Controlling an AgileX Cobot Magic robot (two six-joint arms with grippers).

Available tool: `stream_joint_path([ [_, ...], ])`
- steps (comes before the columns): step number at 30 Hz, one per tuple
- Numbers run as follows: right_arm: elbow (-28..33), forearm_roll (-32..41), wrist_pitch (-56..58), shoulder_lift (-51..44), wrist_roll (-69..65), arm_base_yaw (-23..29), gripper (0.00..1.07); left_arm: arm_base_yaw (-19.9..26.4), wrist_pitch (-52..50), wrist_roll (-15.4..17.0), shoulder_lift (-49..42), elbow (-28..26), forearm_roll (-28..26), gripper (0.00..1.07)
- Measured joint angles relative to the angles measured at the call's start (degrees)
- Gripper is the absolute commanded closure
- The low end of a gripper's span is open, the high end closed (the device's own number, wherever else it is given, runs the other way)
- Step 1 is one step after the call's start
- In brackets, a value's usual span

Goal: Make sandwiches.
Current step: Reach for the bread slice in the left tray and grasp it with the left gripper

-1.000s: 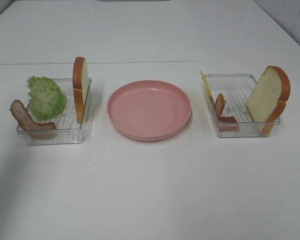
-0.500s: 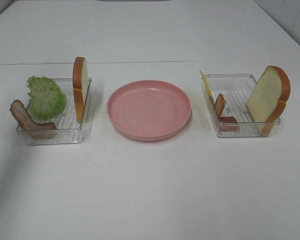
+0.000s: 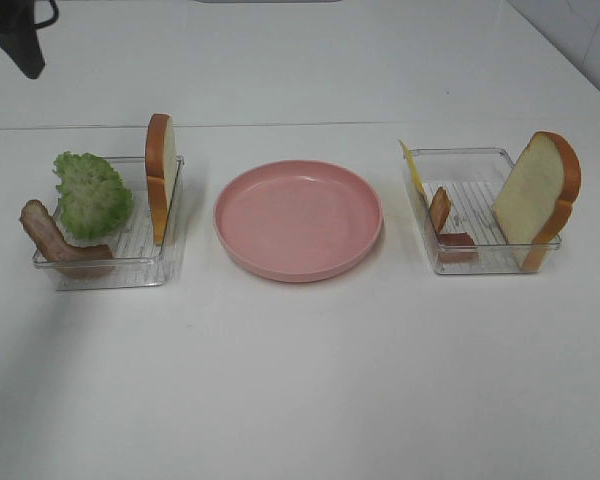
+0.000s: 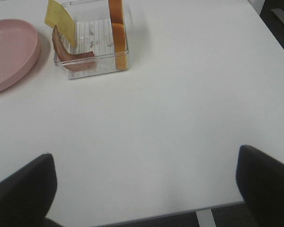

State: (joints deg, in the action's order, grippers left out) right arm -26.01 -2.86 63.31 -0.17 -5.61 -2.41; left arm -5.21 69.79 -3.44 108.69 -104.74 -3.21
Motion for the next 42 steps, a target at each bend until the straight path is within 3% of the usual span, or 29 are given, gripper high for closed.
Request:
stream_joint_path([
  [7, 0.00, 0.00, 0.00, 0.00, 0.00, 0.00, 0.09, -6.59, 0.06, 3.44, 5.33, -4.30, -0.17, 0.04],
  [18, 0.00, 0.00, 0.00, 0.00, 0.00, 0.00, 0.09, -12.32, 0.06, 7.05, 14.21, -12.83, -2.35, 0.04],
  [23, 0.00, 0.00, 0.00, 0.00, 0.00, 0.00, 0.09, -13.18, 0.00, 7.45, 18.45, -16.16, -3.04, 0.04],
  [35, 0.00, 0.00, 0.00, 0.00, 0.00, 0.00, 0.09, -13.18, 0.00, 7.85, 22.86, -16.62, -2.18, 0.04],
  [42, 0.00, 0.00, 0.00, 0.00, 0.00, 0.00, 0.09, -13.18, 0.06, 7.51, 24.69, -16.62, 1.49, 0.07],
])
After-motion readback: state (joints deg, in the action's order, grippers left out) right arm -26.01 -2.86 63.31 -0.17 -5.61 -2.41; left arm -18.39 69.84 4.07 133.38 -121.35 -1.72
